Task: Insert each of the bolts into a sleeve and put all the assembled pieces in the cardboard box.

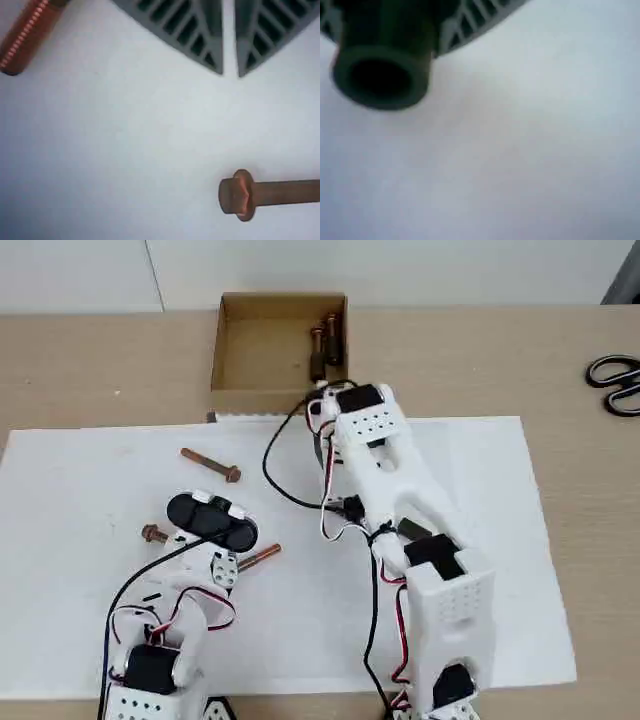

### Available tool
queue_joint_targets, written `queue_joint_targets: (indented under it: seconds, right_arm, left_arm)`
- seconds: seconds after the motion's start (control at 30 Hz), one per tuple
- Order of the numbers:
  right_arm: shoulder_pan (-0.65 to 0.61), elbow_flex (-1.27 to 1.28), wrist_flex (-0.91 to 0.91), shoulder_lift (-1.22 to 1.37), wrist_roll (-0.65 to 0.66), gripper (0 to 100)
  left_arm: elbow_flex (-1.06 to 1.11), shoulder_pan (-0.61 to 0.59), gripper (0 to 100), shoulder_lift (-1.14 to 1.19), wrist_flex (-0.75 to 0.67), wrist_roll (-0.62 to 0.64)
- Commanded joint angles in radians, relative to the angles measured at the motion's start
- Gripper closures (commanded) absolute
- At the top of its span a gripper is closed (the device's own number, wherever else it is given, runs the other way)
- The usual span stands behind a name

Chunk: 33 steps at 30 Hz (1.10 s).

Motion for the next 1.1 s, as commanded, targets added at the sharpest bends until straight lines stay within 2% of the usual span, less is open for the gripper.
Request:
queue_joint_targets:
  seconds: [0.0,0.17,0.27,0.43,0.6,0.73,0.9,1.07]
  right_arm:
    - [-0.001,-0.080,0.028,-0.102,0.037,99.5]
    - [-0.002,-0.078,0.028,-0.294,0.052,99.5]
    - [0.012,-0.071,0.028,-0.375,0.046,99.5]
    - [0.077,0.043,0.030,-0.443,0.044,99.5]
    - [0.162,0.187,0.024,-0.532,0.009,99.5]
    - [0.203,0.279,0.022,-0.570,-0.005,99.5]
    - [0.231,0.358,0.022,-0.588,-0.005,99.5]
    - [0.240,0.404,0.022,-0.619,-0.005,99.5]
  left_arm:
    - [-0.004,-0.005,99,-0.011,0.003,-0.005]
    - [-0.005,-0.005,99,-0.011,0.005,-0.003]
    - [-0.054,-0.008,99,-0.011,0.066,-0.003]
    - [-0.183,-0.100,99,-0.011,0.084,0.072]
    - [-0.298,-0.164,99,0.074,0.140,0.071]
    - [-0.455,-0.204,99,0.290,0.144,0.084]
    - [-0.730,-0.216,100,0.684,0.149,0.160]
    - [-1.029,-0.236,100,1.079,0.272,0.178]
